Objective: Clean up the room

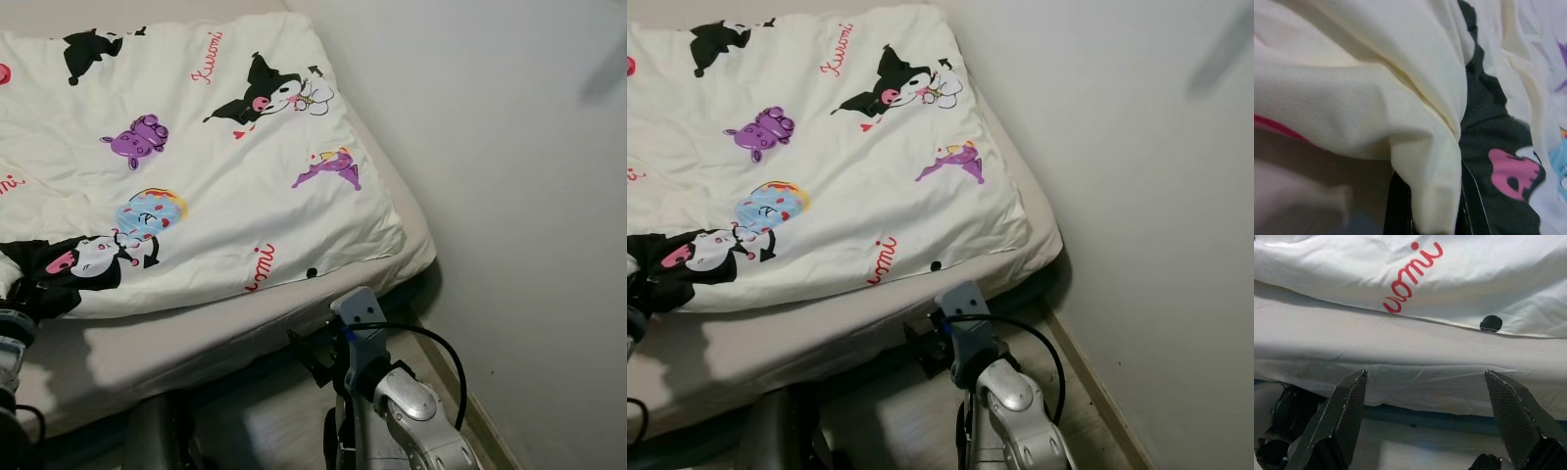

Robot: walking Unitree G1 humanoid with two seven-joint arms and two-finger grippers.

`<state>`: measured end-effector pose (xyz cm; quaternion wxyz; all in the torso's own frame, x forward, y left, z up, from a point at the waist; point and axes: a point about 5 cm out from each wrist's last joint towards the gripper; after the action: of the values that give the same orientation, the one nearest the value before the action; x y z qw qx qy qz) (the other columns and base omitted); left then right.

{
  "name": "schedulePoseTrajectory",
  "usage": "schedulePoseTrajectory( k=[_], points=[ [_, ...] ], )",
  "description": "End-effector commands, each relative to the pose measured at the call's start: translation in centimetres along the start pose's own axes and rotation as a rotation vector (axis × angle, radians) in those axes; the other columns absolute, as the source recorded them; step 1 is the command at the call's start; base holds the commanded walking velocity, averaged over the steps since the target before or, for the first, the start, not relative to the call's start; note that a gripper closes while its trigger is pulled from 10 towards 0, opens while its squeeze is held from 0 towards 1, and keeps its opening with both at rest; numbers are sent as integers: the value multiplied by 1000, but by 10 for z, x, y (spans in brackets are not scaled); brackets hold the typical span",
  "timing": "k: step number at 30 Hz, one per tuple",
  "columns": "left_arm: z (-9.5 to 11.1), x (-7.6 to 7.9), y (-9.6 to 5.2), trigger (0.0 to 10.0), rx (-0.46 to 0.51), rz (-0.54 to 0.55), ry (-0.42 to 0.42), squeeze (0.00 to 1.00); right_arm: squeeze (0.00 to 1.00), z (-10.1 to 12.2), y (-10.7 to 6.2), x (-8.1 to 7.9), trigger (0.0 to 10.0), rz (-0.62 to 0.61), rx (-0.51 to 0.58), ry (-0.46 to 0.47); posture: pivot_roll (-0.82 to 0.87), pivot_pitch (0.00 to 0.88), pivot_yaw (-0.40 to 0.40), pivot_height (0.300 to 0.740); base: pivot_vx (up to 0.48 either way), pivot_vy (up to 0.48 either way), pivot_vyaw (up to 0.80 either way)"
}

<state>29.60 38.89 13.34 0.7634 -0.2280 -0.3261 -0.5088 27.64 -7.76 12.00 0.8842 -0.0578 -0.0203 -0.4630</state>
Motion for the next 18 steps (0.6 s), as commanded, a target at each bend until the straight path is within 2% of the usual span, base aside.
schedulePoseTrajectory(
  k=[1,3,5,7,12,17,18],
  points=[
    [4,-11,-7,0,-42,-14,50,0,0,-8,-4,-1,10000,-4,-29,15,-217,482,-43,561,0,0,0],
    [4,-11,-7,0,-42,-14,50,0,0,-8,-4,-1,10000,-4,-29,15,-217,482,-43,561,0,0,0],
    [13,-23,-18,0,-65,-70,79,0,0,-9,-4,0,10000,-10,-28,16,-200,474,-36,561,0,0,0],
    [18,-28,-23,0,-71,-86,90,0,0,-10,-4,1,10000,-11,-27,17,-200,474,-36,561,0,0,0],
    [44,-51,-45,0,-44,-78,142,0,0,-11,-2,-1,10000,-6,-27,20,-179,466,-36,561,0,0,0],
    [52,-62,-58,0,-54,-93,174,0,0,-12,-1,-3,10000,-2,-27,25,-170,464,-37,561,0,0,0],
    [48,-65,-63,0,-87,-108,198,0,0,-13,-1,-3,10000,0,-28,25,-163,464,-34,561,0,0,0]
  ],
)
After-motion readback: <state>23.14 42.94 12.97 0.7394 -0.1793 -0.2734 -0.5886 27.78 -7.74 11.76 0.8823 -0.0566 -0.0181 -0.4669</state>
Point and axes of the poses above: a point about 5 cm out from each wrist's last joint towards the gripper, its own y axis pointing out of the wrist towards the gripper, its own z axis along the axis of the wrist's last joint, x = y × z, and after that the axes turned 1 degree about -y, right-handed
